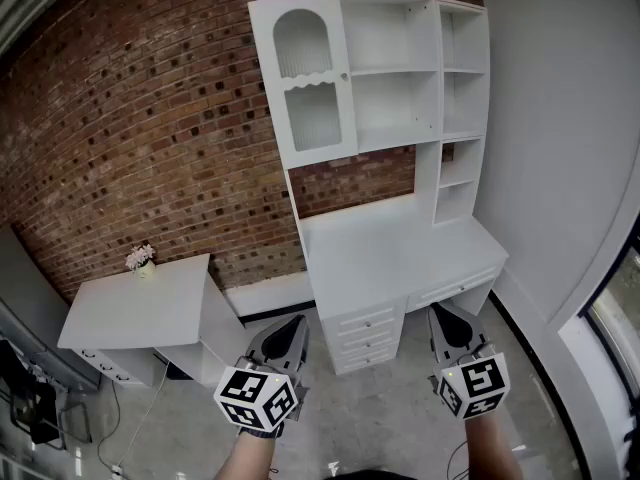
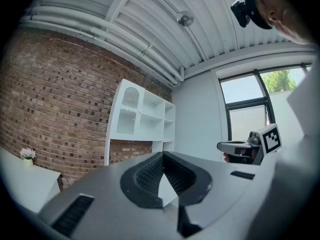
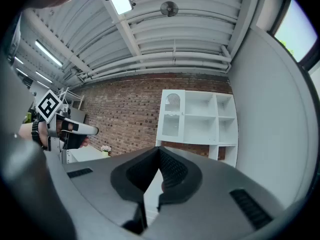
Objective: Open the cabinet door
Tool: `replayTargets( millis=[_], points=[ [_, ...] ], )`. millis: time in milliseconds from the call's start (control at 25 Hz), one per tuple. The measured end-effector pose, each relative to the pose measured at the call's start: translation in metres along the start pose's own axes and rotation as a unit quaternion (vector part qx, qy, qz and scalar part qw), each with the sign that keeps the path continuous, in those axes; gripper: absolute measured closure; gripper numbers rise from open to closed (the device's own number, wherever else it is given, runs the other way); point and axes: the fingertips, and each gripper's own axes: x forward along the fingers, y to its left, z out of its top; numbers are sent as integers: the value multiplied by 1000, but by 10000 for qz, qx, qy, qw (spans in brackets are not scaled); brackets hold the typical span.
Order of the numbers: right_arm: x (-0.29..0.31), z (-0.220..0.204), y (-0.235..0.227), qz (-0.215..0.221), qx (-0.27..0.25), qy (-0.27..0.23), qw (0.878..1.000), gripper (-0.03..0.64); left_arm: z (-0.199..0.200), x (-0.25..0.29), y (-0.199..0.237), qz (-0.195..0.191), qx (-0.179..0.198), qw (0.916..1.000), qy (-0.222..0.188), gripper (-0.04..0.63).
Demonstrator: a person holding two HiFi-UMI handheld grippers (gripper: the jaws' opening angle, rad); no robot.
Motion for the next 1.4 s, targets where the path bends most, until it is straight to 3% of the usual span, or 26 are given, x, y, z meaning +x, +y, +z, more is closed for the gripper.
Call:
replayTargets(
  millis=[760,1080,1400],
  points=[
    [-9,0,-39,316,294,-212,9988,614,1,24,-30,219,34,9998,-11,589],
    [15,-25,-34,283,424,-105,9986,614,-25,44,-5,271,-37,9995,136,589],
    [84,-31,-33,190,396,-35,9990,614,-24,98,50,62,-83,9999,50,589]
  ],
)
